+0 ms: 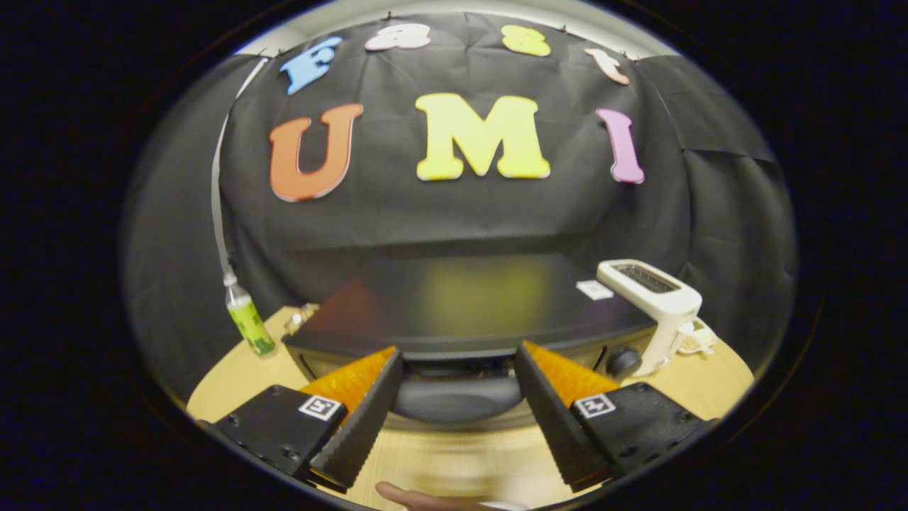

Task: Open the toaster oven, put the food inside, and close the toaster oven door.

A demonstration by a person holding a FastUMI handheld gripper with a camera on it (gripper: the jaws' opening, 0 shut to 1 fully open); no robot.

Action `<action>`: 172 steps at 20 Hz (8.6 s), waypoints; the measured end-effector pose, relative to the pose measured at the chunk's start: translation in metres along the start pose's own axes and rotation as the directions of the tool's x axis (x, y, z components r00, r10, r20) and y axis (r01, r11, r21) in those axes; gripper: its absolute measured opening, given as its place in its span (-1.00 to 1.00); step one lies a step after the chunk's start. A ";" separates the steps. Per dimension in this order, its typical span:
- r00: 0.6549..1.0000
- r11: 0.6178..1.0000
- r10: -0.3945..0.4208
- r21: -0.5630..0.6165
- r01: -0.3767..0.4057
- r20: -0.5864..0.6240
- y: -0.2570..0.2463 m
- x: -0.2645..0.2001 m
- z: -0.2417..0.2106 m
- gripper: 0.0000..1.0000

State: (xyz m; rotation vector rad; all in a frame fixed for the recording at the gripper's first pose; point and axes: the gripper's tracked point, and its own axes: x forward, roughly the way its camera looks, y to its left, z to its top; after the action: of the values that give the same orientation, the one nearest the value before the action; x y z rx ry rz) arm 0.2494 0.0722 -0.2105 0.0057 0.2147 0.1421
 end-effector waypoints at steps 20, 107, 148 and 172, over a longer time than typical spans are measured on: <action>0.994 0.999 0.029 -0.034 -0.033 -0.107 0.002 0.003 -0.033 1.00; 0.966 0.793 0.245 0.556 -0.249 0.083 0.019 0.131 -0.002 0.80; 0.917 0.996 0.085 0.052 -0.070 -0.391 0.015 -0.050 -0.091 1.00; 0.926 1.000 -0.005 0.012 0.010 -0.377 0.027 -0.015 -0.080 1.00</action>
State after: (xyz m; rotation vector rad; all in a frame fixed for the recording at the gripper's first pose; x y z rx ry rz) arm 0.2140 0.0961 -0.2847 -0.0088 0.6015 0.1334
